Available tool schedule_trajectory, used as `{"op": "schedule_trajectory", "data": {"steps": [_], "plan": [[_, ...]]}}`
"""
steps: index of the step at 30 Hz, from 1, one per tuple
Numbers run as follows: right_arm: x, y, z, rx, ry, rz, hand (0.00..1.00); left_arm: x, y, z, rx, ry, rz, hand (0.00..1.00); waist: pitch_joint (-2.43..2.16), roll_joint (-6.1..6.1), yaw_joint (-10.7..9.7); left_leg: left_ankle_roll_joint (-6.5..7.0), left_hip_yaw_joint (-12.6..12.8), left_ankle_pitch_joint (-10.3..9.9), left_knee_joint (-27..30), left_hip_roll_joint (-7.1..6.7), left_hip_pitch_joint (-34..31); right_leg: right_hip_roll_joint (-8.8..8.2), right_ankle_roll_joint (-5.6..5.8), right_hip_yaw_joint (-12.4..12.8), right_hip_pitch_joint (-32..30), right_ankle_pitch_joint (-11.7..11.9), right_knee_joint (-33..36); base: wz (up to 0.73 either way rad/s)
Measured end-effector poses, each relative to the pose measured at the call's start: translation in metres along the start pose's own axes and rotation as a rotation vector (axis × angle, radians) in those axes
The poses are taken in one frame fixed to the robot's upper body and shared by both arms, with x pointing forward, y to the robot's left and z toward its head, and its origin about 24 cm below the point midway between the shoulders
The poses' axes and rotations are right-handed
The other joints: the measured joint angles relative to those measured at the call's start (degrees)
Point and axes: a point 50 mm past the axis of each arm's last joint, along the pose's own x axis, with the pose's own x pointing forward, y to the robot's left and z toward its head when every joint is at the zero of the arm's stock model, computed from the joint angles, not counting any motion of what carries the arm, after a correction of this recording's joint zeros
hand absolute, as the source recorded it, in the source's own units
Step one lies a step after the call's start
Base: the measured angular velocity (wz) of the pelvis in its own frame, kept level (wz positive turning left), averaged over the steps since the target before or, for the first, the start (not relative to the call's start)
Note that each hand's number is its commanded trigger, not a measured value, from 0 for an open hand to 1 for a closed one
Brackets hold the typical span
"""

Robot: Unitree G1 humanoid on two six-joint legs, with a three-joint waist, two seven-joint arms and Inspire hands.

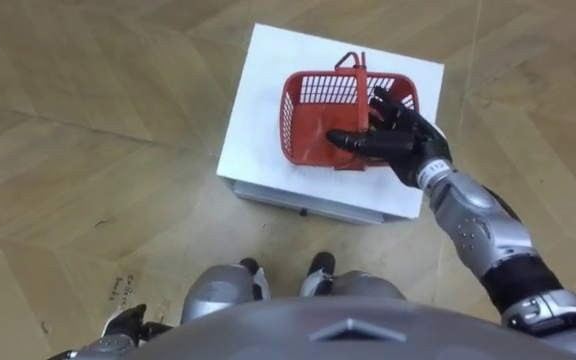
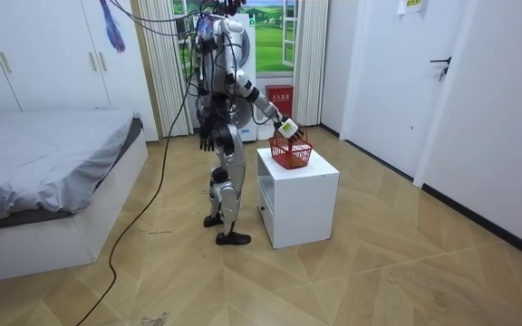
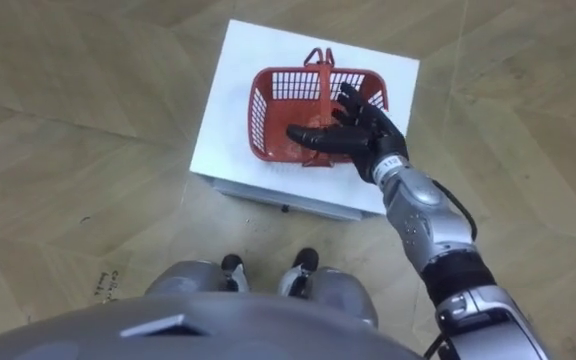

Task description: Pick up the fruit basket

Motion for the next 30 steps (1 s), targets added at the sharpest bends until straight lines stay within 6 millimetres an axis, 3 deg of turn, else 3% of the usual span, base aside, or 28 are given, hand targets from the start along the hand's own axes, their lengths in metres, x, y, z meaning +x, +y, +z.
{"op": "schedule_trajectory", "data": {"steps": [5,9,18,24,30], "plan": [[-0.005,-0.005,0.016,0.039,-0.079,-0.043,0.00,0.000,0.000,-0.003,0.000,0.015,0.011,0.00,0.03,0.01,-0.7,0.06,0.5,-0.1,-1.4,0.05,3.3,0.21,0.23,0.9,2.4,-0.1,-0.2,-0.09],[-0.006,-0.007,0.018,0.042,-0.090,-0.056,0.00,0.000,0.001,-0.003,0.000,0.014,0.024,0.00,0.25,0.27,-1.4,0.04,0.6,-0.1,-2.0,0.04,5.0,0.51,0.26,1.1,3.8,-0.2,-0.5,-0.01],[-0.014,-0.021,0.004,0.050,-0.049,-0.123,0.00,-0.001,0.003,0.006,-0.023,-0.023,0.031,0.00,0.44,1.02,-1.8,-0.14,1.3,-0.4,-2.0,0.38,5.7,1.20,0.18,2.4,4.1,-0.1,-1.0,-0.06],[-0.020,-0.034,0.005,0.063,-0.066,-0.171,0.00,-0.002,0.007,0.018,-0.096,-0.082,0.046,0.00,0.40,1.38,-3.3,-0.15,1.9,-0.4,-3.0,0.40,7.3,1.38,0.17,3.7,4.9,-0.1,-0.9,-0.12],[-0.033,-0.053,-0.019,0.044,0.013,-0.273,0.00,-0.003,0.009,0.034,-0.123,-0.143,0.072,0.00,0.14,1.26,-3.8,-0.19,1.9,-0.5,-3.7,0.24,9.1,1.46,0.34,4.2,6.2,-0.2,-1.1,-0.04]]}}
